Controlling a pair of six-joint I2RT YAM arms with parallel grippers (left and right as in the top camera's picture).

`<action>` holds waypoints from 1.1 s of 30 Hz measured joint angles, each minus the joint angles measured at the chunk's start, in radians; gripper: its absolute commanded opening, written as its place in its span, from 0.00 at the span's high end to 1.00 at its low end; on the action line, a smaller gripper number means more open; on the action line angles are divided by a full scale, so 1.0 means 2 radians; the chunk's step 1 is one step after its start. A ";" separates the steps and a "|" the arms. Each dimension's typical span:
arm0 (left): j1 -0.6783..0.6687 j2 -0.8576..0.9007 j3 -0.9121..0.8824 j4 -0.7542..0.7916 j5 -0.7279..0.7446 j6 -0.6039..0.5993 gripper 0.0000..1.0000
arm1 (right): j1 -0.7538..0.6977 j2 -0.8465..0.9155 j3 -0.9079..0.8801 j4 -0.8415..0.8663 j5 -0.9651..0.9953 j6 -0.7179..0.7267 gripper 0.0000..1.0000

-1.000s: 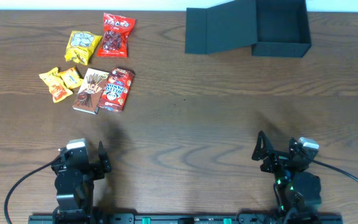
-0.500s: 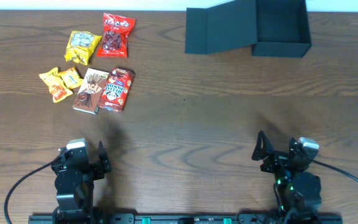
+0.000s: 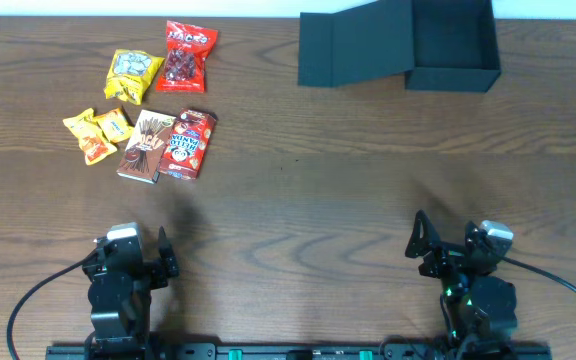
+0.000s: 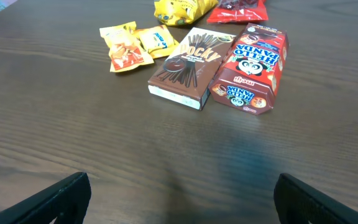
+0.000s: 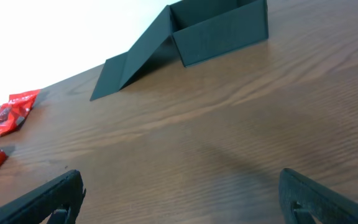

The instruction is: Pack container

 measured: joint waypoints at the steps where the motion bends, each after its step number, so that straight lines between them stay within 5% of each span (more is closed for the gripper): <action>1: 0.000 0.000 0.000 0.000 0.000 0.000 0.05 | 0.000 0.000 0.000 0.000 0.000 0.000 0.01; 20: 0.000 0.000 0.000 0.000 0.000 0.000 0.05 | 0.000 0.000 0.000 0.024 -0.008 0.012 0.01; 23: 0.000 0.000 0.000 0.000 0.000 0.000 0.05 | 0.000 0.000 0.000 0.037 -0.060 0.077 0.01; 28: 0.000 0.000 0.000 0.000 0.000 0.000 0.05 | 0.000 0.000 -0.001 0.048 -0.134 0.285 0.01; 33: 0.001 0.000 0.000 0.000 0.000 0.000 0.05 | 0.000 0.014 -0.003 0.167 -0.167 0.303 0.01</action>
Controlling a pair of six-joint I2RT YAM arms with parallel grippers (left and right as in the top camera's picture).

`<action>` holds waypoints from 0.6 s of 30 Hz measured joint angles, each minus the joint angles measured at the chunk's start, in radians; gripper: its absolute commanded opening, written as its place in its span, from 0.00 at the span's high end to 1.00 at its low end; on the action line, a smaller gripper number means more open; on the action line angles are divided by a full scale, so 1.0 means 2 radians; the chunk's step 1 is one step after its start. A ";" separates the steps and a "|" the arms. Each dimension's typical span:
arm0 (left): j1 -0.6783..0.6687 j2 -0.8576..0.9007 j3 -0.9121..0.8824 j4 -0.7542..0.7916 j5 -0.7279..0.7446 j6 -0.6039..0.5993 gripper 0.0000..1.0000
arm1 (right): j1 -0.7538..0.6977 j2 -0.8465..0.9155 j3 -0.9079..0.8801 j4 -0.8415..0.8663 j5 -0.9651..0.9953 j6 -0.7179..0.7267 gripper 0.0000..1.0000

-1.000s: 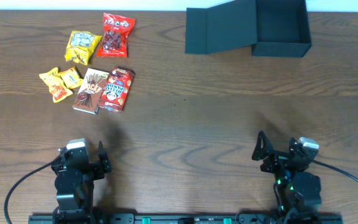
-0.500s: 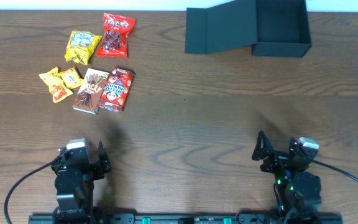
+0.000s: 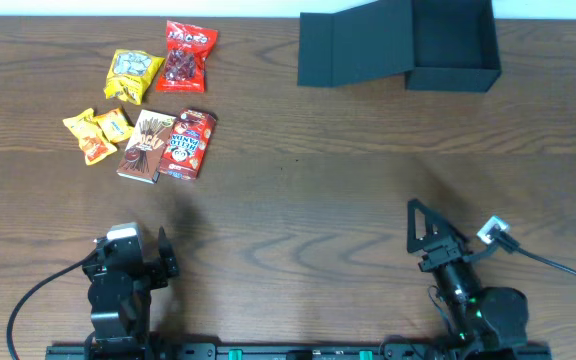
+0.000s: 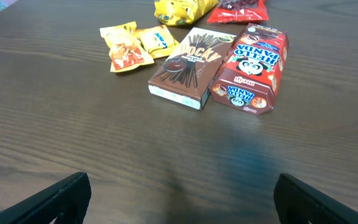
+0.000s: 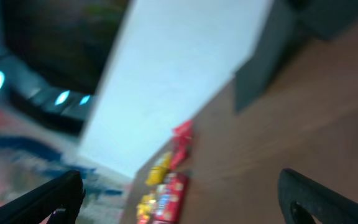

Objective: Pack container
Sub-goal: 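Reach the right gripper up to the green box's open lid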

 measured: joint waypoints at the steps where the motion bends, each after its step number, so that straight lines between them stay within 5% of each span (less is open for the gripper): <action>1: 0.000 0.000 0.000 0.000 0.000 0.000 0.05 | 0.000 0.010 0.001 0.009 -0.004 -0.004 0.01; 9: 0.000 0.000 0.000 0.000 0.000 0.000 0.05 | 0.000 0.233 0.061 0.008 -0.016 -0.097 0.01; 18: 0.001 0.000 0.000 0.000 0.000 0.000 0.05 | 0.000 0.551 0.336 -0.085 -0.003 -0.210 0.01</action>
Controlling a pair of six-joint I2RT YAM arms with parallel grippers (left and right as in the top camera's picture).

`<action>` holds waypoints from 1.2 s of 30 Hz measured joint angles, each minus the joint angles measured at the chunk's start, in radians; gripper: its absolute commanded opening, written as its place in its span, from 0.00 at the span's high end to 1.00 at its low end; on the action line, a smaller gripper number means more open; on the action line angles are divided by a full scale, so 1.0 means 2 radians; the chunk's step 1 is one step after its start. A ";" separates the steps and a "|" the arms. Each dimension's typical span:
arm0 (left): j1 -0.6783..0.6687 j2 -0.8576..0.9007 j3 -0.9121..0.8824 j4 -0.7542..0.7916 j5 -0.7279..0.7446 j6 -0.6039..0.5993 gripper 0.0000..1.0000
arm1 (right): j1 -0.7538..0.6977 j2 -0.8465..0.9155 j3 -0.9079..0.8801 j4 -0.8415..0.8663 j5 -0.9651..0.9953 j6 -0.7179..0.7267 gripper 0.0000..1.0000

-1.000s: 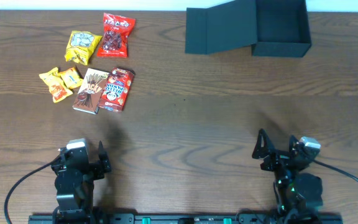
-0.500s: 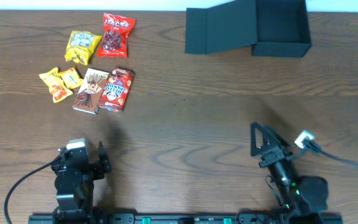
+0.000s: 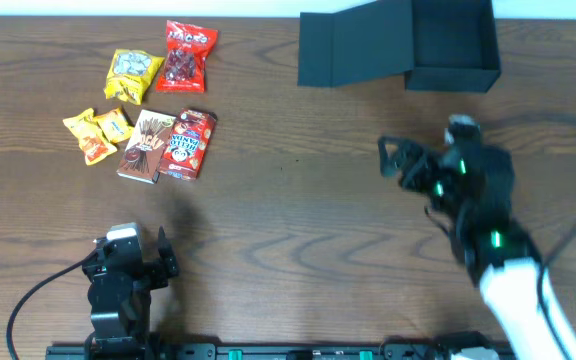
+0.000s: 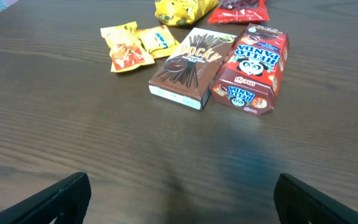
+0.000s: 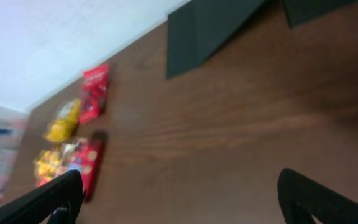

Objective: Pack container
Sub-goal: 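Reach the right gripper up to the green box's open lid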

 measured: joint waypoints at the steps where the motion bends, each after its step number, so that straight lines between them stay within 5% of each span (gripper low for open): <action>1: 0.000 0.000 0.000 0.000 0.000 0.000 0.05 | 0.000 0.033 0.035 -0.026 0.010 -0.006 0.01; 8: 0.000 0.000 0.000 0.001 0.000 0.000 0.05 | -0.010 0.224 0.258 -0.133 0.090 0.007 0.01; 12: 0.000 0.000 0.000 0.001 0.000 0.000 0.05 | -0.041 0.308 0.349 -0.162 0.103 0.077 0.10; 21: 0.000 0.000 0.000 0.001 0.000 0.000 0.05 | -0.128 0.458 0.455 -0.186 0.052 0.226 0.21; 36: 0.000 0.000 0.000 0.001 0.000 0.000 0.05 | -0.188 0.549 0.543 -0.191 -0.008 0.281 0.26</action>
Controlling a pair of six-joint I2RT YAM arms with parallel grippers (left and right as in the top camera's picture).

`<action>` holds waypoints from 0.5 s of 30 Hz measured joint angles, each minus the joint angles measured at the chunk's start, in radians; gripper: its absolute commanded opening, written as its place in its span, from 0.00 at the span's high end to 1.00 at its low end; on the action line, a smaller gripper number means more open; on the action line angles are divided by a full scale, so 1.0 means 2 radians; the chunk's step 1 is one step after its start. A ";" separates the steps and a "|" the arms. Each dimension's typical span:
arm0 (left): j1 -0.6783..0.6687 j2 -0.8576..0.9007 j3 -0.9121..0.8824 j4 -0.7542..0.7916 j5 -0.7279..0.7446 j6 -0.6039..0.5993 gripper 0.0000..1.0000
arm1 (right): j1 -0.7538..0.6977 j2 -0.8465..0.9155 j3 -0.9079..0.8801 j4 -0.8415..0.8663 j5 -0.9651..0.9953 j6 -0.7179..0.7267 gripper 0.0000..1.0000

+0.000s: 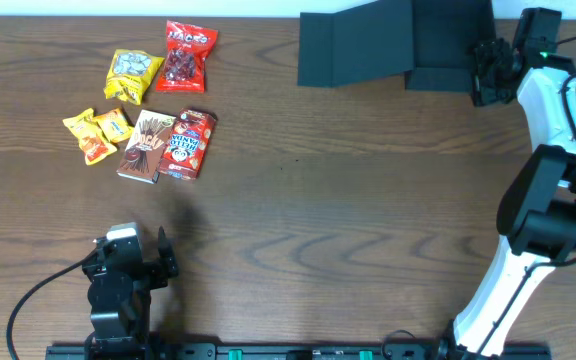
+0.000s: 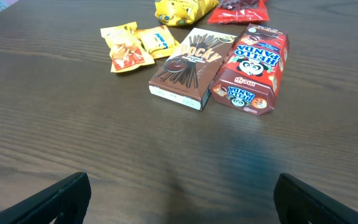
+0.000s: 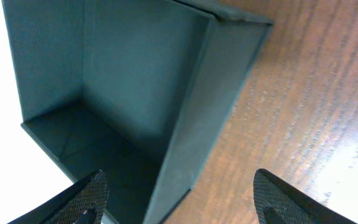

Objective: Pack container
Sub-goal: 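Reach the right gripper up to the green box's open lid, then grasp the green box edge with right gripper and drag it left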

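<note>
The black box [image 1: 453, 45] stands open at the far right, its lid [image 1: 353, 50] folded out to the left. My right gripper [image 1: 485, 72] is open at the box's right wall. In the right wrist view the gripper [image 3: 179, 199] straddles that wall [image 3: 210, 112], one finger inside and one over the table. Snacks lie at the far left: Pocky box [image 2: 185, 67], Hello Panda box [image 2: 250, 68], yellow bag [image 1: 133, 75], red bag [image 1: 188, 55] and two small orange packets [image 1: 98, 132]. My left gripper [image 2: 182, 199] is open and empty near the front edge.
The right arm [image 1: 553, 190] reaches from its base at the front right up along the table's right side. The wooden table [image 1: 298, 200] runs bare between the snacks and the box.
My right gripper was over the table's middle right, short of the box. Now it is at the box's right wall, open around it. The left arm and the snacks have not moved.
Both grippers rested open at the front edge. The right gripper was then lifted near its base, later out over the middle right of the table, and now straddles the box's right wall. The left gripper stayed put throughout.
</note>
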 measured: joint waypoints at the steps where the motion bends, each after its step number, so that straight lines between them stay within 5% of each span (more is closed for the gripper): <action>1: 0.000 0.000 0.000 0.000 0.000 0.000 0.05 | -0.001 0.005 0.005 0.001 -0.003 0.002 0.27; 7: 0.000 0.000 0.000 0.000 0.000 0.000 0.05 | -0.006 0.043 0.022 0.007 -0.024 0.012 0.35; 15: 0.000 0.000 0.000 0.000 0.000 0.000 0.05 | -0.009 0.065 0.032 0.004 -0.041 0.018 0.61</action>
